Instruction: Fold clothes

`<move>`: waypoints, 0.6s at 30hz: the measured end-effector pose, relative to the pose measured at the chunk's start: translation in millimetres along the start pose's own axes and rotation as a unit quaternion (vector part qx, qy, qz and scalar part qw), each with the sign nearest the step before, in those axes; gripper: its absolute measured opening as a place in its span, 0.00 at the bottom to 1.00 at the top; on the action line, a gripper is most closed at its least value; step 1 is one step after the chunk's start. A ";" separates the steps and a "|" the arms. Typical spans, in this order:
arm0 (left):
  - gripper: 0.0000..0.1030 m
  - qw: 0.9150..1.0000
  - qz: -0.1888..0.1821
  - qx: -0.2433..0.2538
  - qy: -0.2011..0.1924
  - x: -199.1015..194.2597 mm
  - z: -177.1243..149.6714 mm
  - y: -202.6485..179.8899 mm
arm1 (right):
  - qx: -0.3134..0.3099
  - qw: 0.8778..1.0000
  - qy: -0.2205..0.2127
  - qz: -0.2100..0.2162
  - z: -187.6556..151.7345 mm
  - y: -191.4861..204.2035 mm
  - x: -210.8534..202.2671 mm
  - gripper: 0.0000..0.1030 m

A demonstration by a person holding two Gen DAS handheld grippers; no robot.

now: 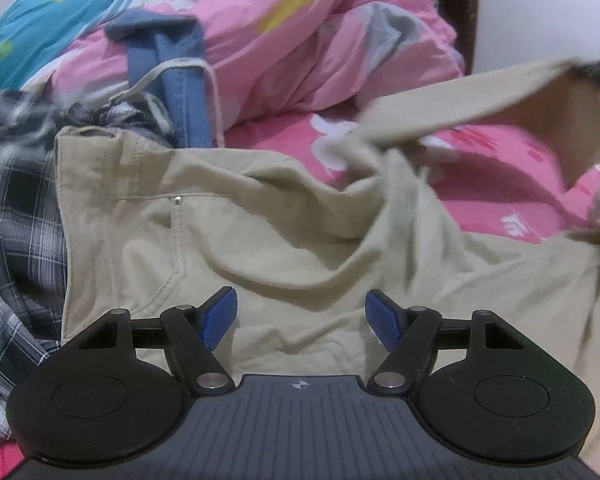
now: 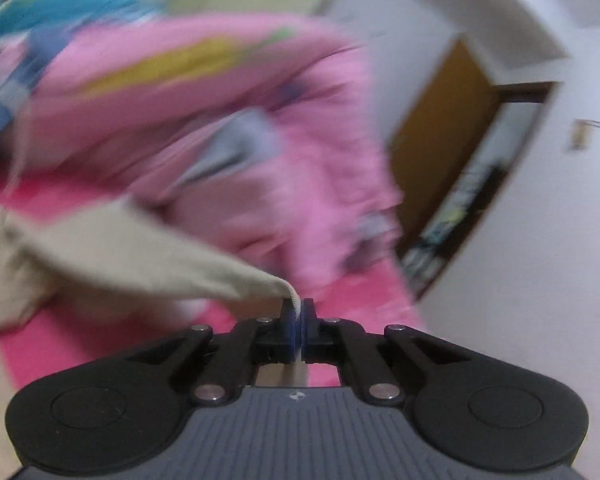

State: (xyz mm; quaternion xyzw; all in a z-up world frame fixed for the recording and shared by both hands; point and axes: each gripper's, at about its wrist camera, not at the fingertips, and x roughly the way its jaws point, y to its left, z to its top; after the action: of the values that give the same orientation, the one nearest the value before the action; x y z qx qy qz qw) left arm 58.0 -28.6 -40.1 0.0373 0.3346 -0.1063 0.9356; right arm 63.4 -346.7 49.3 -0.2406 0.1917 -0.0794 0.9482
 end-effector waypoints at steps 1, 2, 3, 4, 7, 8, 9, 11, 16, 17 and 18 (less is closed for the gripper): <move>0.69 1.000 0.002 -0.007 0.001 1.4 0.4 2.3 | 0.009 1.000 -0.008 -0.019 7.0 -17.7 -3.7 0.02; 0.69 1.000 0.005 -0.013 0.002 2.8 0.9 4.6 | 0.017 0.999 -0.017 -0.038 14.0 -35.4 -7.2 0.02; 0.69 1.000 0.008 -0.019 0.003 4.5 1.3 7.2 | 0.025 0.998 -0.025 -0.057 20.9 -53.0 -10.8 0.02; 0.69 1.000 0.010 -0.024 0.004 6.1 1.7 9.8 | 0.030 0.996 -0.028 -0.074 26.0 -70.4 -10.1 0.02; 0.69 0.999 0.017 -0.030 0.005 9.6 2.6 15.4 | 0.043 0.993 -0.021 -0.109 39.8 -116.9 -0.1 0.02; 0.69 0.999 0.020 -0.030 0.005 10.8 2.7 16.7 | 0.047 0.993 -0.010 -0.111 41.9 -128.9 5.4 0.02; 0.69 0.999 0.024 -0.029 0.008 12.5 2.6 17.3 | 0.051 0.992 0.001 -0.113 43.8 -140.7 10.9 0.02; 0.69 0.999 0.031 -0.028 0.012 15.3 1.7 18.7 | 0.044 0.991 0.038 -0.122 44.1 -154.7 40.1 0.02; 0.69 0.998 0.042 -0.032 0.021 19.3 -1.8 22.7 | 0.040 0.977 0.181 -0.104 11.2 -153.6 144.7 0.13; 0.69 0.998 0.044 -0.032 0.022 19.5 -2.6 23.2 | 0.028 0.971 0.215 -0.104 -5.2 -143.1 165.3 0.33; 0.70 0.998 0.046 -0.031 0.024 19.4 -3.4 23.6 | 0.015 0.963 0.248 -0.104 -21.7 -132.3 185.4 0.45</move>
State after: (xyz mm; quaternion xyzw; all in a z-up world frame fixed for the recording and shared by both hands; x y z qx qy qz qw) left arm 75.8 -8.5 -55.0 0.0256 0.3577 -0.0520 0.9320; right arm 216.4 -516.3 35.8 -0.2177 0.3940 -0.2372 0.8609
